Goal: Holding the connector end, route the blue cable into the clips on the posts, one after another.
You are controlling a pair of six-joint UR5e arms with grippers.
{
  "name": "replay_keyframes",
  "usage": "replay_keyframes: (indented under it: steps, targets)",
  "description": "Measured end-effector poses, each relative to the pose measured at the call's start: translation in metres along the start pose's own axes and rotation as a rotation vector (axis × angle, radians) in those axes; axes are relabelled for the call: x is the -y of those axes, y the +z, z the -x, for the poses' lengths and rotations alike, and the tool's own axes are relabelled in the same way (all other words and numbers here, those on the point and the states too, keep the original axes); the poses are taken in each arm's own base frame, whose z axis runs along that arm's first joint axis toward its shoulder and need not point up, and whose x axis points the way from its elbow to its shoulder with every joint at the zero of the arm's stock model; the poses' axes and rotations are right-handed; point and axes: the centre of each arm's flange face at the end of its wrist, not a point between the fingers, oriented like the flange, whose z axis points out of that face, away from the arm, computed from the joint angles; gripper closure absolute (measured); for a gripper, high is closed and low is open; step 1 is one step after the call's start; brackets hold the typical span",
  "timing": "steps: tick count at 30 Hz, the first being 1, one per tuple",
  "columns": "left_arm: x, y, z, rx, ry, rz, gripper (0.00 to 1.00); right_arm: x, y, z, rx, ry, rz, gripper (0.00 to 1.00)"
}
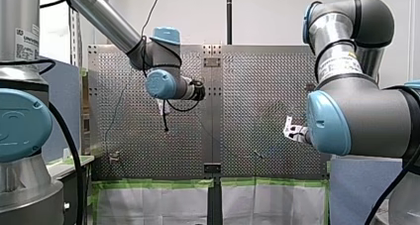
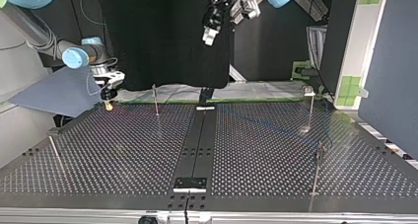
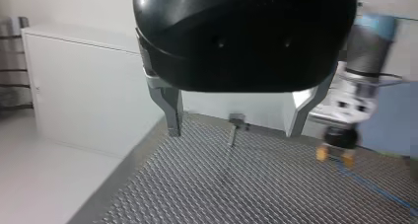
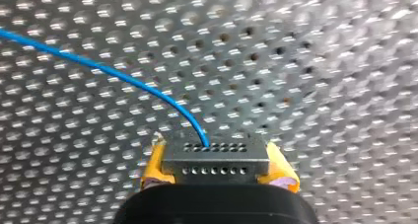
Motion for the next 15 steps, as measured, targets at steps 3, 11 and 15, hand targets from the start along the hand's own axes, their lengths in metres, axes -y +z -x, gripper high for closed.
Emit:
replay_keyframes:
  steps: [3,11,15]
  targets:
    - [-0.005,0.000,-0.012,-0.023,0.017,0.026,0.01,0.002,0.001,-0.017,-0.018,-0.009,-0.001,1.00]
    - [-0.012,0.008,-0.040,-0.047,0.051,0.061,0.01,0.010,0.001,-0.062,-0.062,-0.031,-0.007,1.00]
    - [-0.017,0.015,-0.046,-0.030,0.046,0.093,0.01,0.015,0.001,-0.088,-0.092,-0.047,-0.013,1.00]
